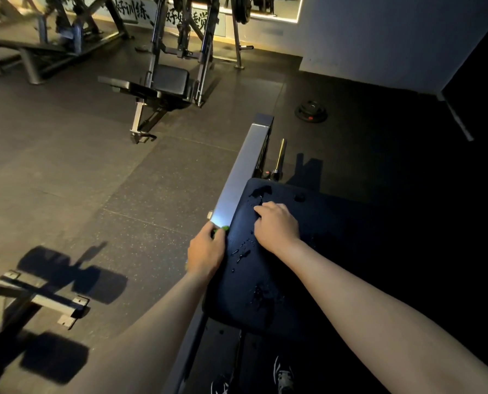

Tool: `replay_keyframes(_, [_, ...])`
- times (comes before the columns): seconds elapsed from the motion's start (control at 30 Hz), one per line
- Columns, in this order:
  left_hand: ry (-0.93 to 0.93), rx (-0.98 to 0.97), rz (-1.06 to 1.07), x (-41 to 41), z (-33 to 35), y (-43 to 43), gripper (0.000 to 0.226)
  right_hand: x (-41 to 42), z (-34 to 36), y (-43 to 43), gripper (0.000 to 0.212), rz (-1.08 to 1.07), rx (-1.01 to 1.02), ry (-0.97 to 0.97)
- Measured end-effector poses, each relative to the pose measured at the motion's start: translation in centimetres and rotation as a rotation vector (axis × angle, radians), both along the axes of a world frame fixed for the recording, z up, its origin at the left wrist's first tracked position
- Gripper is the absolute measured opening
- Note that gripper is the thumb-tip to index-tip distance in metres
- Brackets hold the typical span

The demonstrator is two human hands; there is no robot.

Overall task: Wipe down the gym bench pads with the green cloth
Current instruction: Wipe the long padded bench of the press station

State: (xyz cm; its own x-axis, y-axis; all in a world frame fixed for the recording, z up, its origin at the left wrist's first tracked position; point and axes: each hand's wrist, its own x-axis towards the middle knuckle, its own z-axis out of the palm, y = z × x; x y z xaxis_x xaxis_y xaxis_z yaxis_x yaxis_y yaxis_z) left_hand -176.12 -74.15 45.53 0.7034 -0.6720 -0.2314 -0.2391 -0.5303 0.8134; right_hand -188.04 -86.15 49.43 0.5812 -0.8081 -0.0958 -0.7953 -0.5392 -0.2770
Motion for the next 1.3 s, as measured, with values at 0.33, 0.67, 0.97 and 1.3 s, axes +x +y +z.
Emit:
replay_keyframes(0.33, [0.085,-0.145,-0.078,1.3,1.1,-9.0,0.023,0.5,0.1,-3.3,0.05,-0.083,0.045,0.03])
replay_keyframes(0.67, [-0.08,-0.071,-0.19,2.7,0.6,-15.8,0.034,1.7,-2.1,-3.2,0.055,-0.106,-0.02,0.165])
replay_keyframes(0.97, [-0.085,-0.019,-0.15,1.8,0.9,-10.1,0.033,1.7,-1.4,-3.4,0.051,-0.072,0.012,0.137])
replay_keyframes(1.3, [-0.054,-0.074,0.05,-1.9,0.6,0.8,0.022,-0.5,0.6,2.7,0.035,0.128,0.001,-0.062])
